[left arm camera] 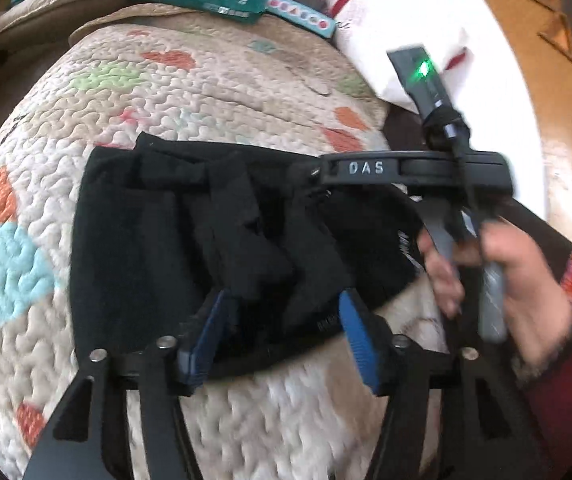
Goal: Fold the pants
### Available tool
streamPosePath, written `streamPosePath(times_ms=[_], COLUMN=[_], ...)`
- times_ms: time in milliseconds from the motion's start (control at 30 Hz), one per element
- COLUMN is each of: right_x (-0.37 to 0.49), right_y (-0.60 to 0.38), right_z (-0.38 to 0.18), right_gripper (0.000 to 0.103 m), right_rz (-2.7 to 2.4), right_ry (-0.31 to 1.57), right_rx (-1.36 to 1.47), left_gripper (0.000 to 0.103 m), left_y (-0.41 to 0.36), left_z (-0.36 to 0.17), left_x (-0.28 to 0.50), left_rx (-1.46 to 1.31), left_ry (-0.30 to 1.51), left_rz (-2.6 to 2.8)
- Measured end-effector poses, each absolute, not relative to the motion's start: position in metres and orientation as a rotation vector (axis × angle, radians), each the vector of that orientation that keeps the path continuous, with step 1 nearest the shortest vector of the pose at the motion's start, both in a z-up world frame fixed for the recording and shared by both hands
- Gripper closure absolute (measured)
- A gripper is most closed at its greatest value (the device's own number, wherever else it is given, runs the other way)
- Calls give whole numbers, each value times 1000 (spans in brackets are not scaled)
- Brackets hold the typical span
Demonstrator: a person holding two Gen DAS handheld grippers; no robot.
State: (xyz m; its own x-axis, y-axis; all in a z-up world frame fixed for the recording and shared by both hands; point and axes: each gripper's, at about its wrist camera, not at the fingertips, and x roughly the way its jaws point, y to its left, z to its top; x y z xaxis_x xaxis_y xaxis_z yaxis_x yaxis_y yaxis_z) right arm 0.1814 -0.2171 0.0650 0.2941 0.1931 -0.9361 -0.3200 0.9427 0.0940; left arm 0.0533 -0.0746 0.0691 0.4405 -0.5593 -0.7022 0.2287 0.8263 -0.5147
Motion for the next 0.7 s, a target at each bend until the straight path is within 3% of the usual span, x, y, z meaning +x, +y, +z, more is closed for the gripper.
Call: streamPosePath(times_ms=[233, 333, 433, 633, 667, 700], right_x=[155, 146, 144, 143, 142, 142], right_y=[-254, -250, -228, -158, -154, -148], right_z=[115, 122, 110, 77, 73, 67], right_gripper=[36, 44, 46, 49, 57, 89], right_rz=[242, 404, 562, 360, 362, 376], right_ry=[1044, 1048, 1103, 1166, 1177, 1195], right_rx=[22, 239, 413, 2, -10, -16], left_gripper=[42, 42, 42, 42, 42, 42], left_y=[-22, -15, -25, -35, -35, -33], left_z=[79, 70, 53, 39, 38, 38], left_x=[39, 56, 67, 66, 67, 67], left_rx=[-417, -436, -393, -341, -338, -346], left_ry=[964, 972, 1011, 1028, 1031, 1033], left_rz=[-323, -252, -222, -237, -240, -246])
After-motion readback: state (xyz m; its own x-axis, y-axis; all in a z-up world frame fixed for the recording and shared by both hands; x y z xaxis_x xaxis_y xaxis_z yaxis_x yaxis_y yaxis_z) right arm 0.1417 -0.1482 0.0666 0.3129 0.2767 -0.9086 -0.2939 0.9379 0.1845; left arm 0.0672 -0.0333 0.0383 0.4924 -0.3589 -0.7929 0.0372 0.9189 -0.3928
